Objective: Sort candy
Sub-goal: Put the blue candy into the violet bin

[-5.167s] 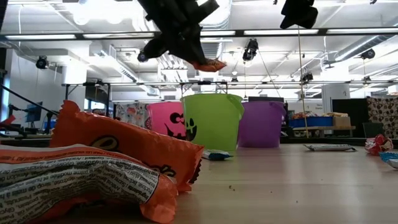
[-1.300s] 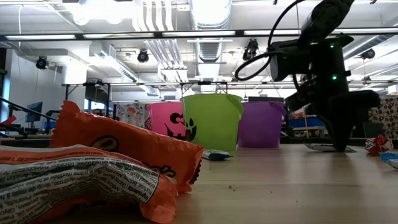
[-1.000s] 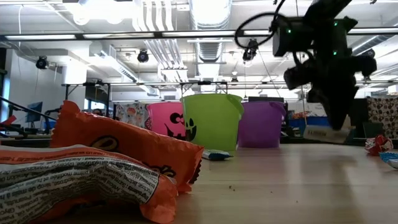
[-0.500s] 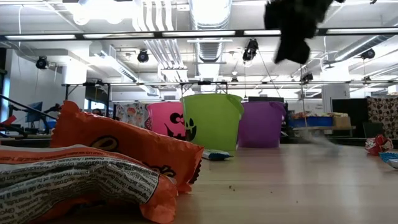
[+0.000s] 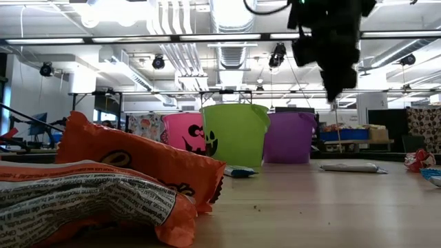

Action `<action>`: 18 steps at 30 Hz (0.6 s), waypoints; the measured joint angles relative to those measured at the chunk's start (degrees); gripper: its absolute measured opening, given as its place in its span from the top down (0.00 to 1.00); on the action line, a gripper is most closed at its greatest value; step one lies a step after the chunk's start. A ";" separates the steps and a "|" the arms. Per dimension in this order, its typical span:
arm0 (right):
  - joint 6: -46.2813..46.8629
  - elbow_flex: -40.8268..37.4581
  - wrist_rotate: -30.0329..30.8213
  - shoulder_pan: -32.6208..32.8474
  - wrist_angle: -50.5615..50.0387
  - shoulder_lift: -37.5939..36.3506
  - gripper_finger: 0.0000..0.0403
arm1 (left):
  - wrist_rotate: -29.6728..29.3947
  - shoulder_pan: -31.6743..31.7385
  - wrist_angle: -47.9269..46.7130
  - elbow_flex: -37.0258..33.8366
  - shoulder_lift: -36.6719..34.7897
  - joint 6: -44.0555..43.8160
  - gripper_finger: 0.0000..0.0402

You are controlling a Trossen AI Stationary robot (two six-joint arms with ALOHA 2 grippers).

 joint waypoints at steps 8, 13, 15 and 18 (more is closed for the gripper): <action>3.72 -5.82 0.38 2.76 3.55 2.88 0.60 | 0.00 -0.01 -0.01 0.00 -0.01 -0.02 0.81; 3.26 -7.76 4.06 5.20 9.78 4.53 0.42 | -0.02 0.01 -0.01 0.00 -0.01 -0.02 0.81; 2.59 -9.28 4.86 6.52 14.02 4.76 0.38 | -0.02 0.01 -0.01 0.00 -0.01 0.00 0.81; 1.46 -12.32 5.59 8.67 19.66 4.50 0.34 | -0.02 0.01 -0.03 0.00 -0.01 0.02 0.81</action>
